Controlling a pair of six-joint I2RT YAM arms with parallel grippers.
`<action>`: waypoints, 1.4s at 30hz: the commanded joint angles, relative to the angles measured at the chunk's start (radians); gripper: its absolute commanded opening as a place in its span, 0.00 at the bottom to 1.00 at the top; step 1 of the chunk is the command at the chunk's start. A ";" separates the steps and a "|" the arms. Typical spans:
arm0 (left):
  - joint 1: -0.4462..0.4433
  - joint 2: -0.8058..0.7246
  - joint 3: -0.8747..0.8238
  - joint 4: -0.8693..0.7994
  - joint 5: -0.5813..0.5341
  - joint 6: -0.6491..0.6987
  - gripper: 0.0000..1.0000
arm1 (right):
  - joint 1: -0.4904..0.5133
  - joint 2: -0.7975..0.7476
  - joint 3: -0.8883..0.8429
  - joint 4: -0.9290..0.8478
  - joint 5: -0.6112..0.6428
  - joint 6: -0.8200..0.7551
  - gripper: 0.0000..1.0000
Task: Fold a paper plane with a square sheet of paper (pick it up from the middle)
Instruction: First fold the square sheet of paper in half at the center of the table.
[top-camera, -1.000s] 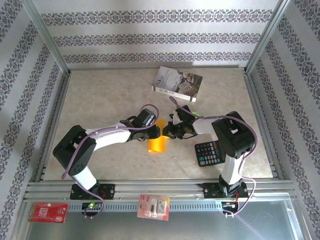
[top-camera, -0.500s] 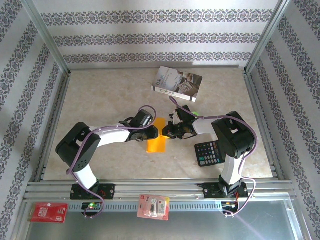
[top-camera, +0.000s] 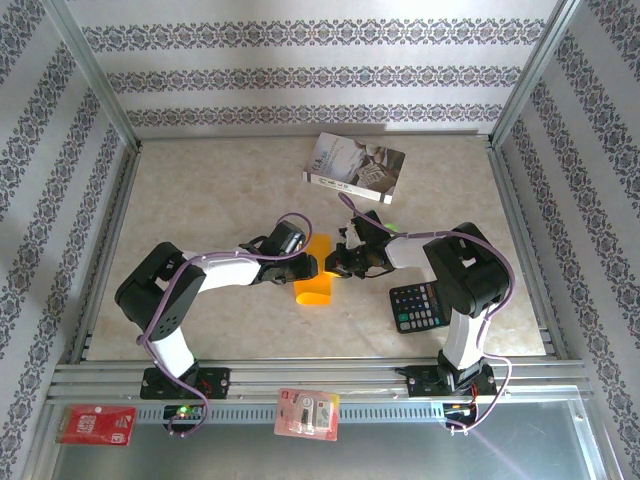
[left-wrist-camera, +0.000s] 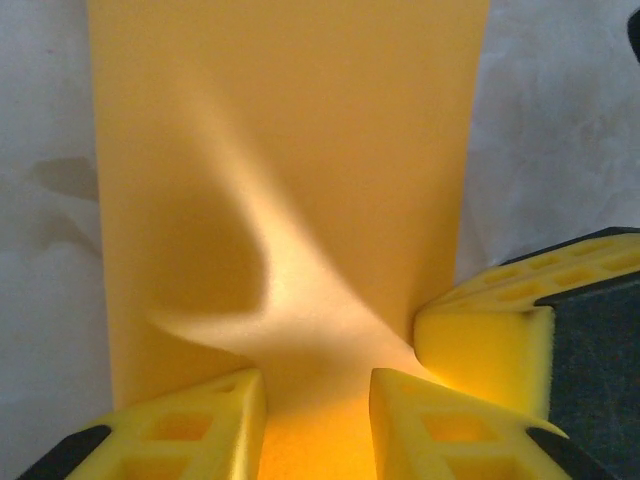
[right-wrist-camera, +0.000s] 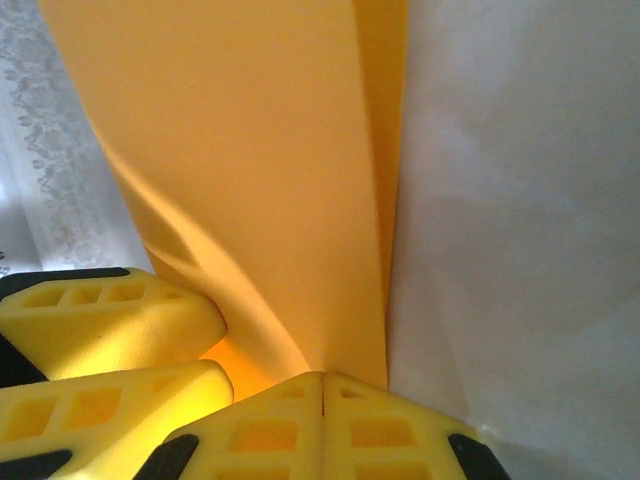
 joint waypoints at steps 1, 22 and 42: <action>0.012 -0.036 -0.016 0.016 0.026 -0.025 0.34 | 0.011 0.089 -0.051 -0.087 0.107 -0.033 0.00; 0.008 -0.078 -0.138 0.057 0.083 -0.102 0.29 | 0.010 0.095 -0.040 -0.102 0.107 -0.037 0.00; -0.001 -0.178 -0.264 0.066 0.118 -0.155 0.26 | 0.008 0.100 -0.038 -0.105 0.109 -0.042 0.00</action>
